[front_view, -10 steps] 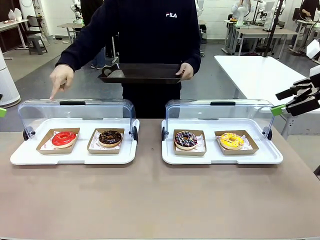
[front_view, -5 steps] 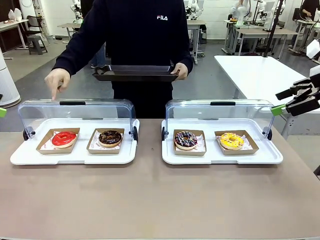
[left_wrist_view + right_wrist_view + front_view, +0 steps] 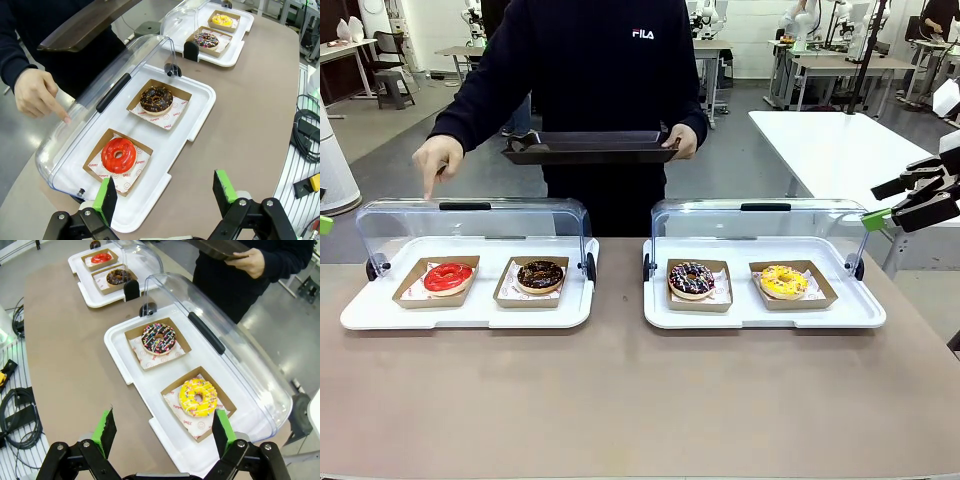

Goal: Provide the desired donut to the person.
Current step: Pick up and lift the Paper togo box containing the Donut pointed at by the person.

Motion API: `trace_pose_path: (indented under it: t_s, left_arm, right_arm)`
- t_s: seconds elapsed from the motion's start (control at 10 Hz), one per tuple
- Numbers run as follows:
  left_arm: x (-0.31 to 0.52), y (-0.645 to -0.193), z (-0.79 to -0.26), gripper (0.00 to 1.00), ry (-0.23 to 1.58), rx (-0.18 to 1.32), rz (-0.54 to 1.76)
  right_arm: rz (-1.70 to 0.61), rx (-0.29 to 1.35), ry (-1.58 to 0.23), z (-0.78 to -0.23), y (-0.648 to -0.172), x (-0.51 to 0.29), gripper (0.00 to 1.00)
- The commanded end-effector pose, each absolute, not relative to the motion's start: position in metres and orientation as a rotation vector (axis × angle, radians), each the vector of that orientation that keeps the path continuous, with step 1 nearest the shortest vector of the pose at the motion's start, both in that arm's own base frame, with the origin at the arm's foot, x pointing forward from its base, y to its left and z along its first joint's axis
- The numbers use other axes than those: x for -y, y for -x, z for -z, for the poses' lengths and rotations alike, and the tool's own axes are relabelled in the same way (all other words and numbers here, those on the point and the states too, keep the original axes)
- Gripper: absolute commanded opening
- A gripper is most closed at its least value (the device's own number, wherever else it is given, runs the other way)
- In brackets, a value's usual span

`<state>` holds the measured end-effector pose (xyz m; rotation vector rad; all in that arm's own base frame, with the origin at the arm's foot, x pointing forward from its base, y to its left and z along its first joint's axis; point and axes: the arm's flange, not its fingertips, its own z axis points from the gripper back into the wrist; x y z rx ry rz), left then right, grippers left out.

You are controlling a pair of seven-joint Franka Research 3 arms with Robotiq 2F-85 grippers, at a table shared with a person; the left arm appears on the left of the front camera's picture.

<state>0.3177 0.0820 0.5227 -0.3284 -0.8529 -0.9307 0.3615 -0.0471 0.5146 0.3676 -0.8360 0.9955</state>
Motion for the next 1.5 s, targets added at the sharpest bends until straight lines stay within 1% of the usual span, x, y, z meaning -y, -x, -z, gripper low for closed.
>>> trace_pose_path:
  t_s: [0.0,0.3,0.4,0.6,0.8,1.0,1.1,1.2,1.3,1.4]
  left_arm:
    - [-0.082,-0.319,-0.523,1.00,0.331,0.861,0.923]
    - [-0.082,-0.318,-0.523,1.00,0.328,0.853,0.931]
    - [-0.065,-0.333,-0.513,1.00,0.240,0.706,1.022]
    - [-0.050,-0.357,-0.485,1.00,0.077,0.478,1.178]
    - [-0.039,-0.376,-0.459,1.00,-0.080,0.350,1.294]
    - [-0.034,-0.400,-0.429,1.00,-0.060,0.209,1.454]
    - [-0.034,-0.416,-0.416,1.00,-0.090,0.187,1.521]
    - [-0.041,-0.435,-0.414,1.00,-0.038,0.188,1.600]
    - [-0.026,-0.396,-0.420,1.00,-0.054,0.203,1.437]
    - [-0.026,-0.396,-0.420,1.00,-0.054,0.203,1.437]
  right_arm:
    - [-0.988,0.848,-0.374,-0.515,-0.364,0.046,1.00]
    - [-0.988,0.848,-0.374,-0.515,-0.364,0.046,1.00]
    - [-0.988,0.848,-0.374,-0.515,-0.364,0.046,1.00]
    - [-0.988,0.848,-0.374,-0.515,-0.364,0.046,1.00]
    - [-0.988,0.848,-0.374,-0.515,-0.364,0.046,1.00]
    - [-0.988,0.848,-0.374,-0.515,-0.364,0.046,1.00]
    - [-0.988,0.848,-0.374,-0.515,-0.364,0.046,1.00]
    - [-0.988,0.848,-0.374,-0.515,-0.364,0.046,1.00]
    - [-0.988,0.848,-0.374,-0.515,-0.364,0.046,1.00]
    - [-0.988,0.848,-0.374,-0.515,-0.364,0.046,1.00]
